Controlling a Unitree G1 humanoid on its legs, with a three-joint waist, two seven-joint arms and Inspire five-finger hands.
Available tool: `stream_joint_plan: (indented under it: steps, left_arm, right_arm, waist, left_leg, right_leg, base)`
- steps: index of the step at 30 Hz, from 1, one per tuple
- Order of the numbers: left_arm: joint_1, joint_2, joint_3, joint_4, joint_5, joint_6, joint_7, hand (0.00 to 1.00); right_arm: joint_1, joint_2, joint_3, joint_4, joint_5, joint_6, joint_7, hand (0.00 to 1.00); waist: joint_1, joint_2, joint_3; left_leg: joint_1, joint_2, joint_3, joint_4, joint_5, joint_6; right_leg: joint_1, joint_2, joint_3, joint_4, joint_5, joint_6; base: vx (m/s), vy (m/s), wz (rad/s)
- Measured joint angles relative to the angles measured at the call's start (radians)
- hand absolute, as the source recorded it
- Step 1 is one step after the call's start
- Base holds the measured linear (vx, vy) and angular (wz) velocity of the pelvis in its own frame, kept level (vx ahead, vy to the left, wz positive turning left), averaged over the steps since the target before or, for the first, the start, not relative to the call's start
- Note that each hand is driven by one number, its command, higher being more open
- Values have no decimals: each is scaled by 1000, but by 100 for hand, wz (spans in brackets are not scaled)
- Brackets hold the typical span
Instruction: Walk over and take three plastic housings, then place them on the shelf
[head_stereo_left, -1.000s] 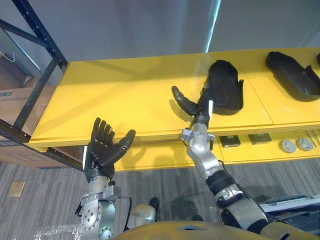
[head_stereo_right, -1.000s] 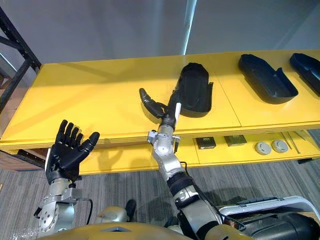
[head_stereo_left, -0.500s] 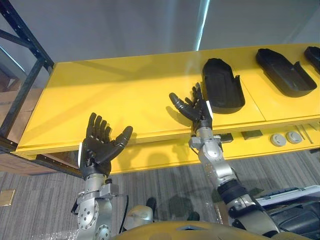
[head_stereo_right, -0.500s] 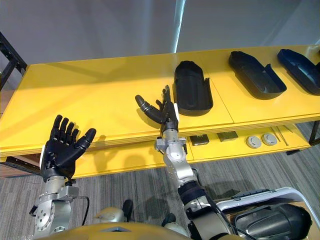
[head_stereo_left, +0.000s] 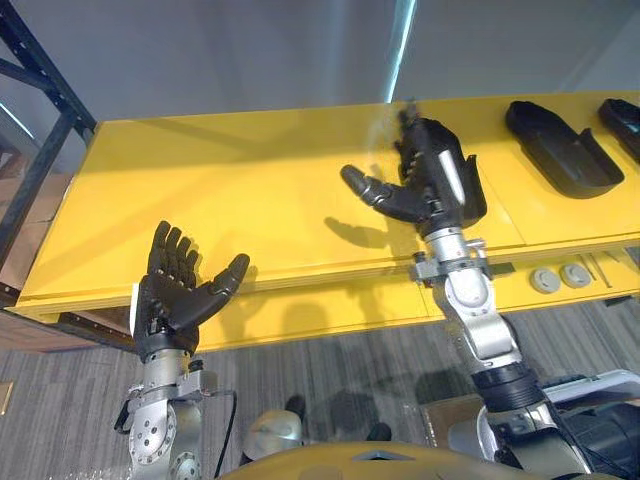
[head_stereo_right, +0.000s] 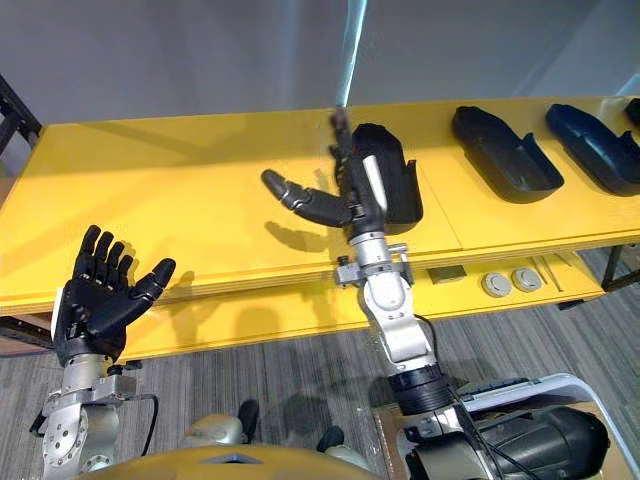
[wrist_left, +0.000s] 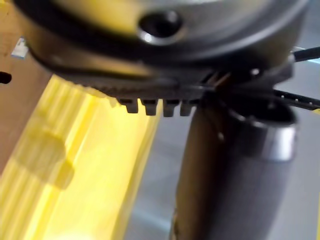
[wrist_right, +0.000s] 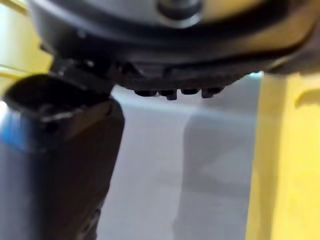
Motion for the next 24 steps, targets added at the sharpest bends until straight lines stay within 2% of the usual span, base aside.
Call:
stream_joint_plan:
  steps: [6, 11, 16, 18, 24]
  left_arm:
    - [9, -1, 6, -3, 0, 0, 1, 100]
    - [36, -3, 6, -39, 0, 3, 0, 100]
    - [30, -1, 1, -58, 0, 5, 0, 100]
    - [24, 1, -2, -58, 0, 8, 2, 100]
    - [20, 36, -19, -58, 0, 16, 21, 100]
  right_arm:
    - [150, -1, -70, -36, 112, 61, 0, 100]
    - [262, 6, -63, -97, 96, 87, -9, 100]
    - [233, -1, -37, -96, -78, 86, -30, 100]
    - [170, -45, 19, -89, -146, 86, -28, 100]
    - [79, -117, 73, -42, -267, 100, -25, 100]
  waist:
    - [-23, -3, -1]
    - [-34, -4, -1]
    - [-45, -6, -3]
    - [-47, -7, -3]
    - [-21, -20, -11]
  left_leg:
    - [3, 3, 16, 3, -10, -1]
    - [1, 7, 41, 33, -37, 0]
    - [2, 7, 43, 33, -37, -1]
    - [2, 7, 43, 34, -37, -1]
    - [0, 3, 28, 32, -35, 2]
  right_leg:
    - [-5, 2, 19, 0, 1, 1]
    - [-4, 3, 46, 0, 1, 2]
    - [-5, 3, 48, 0, 1, 2]
    - [-4, 3, 49, 0, 2, 3]
    - [-3, 0, 36, 0, 2, 3]
  base:
    - [10, 13, -10]
    - [5, 19, -16]
    - [-2, 4, -1]
    - [0, 0, 0]
    - [1, 7, 6]
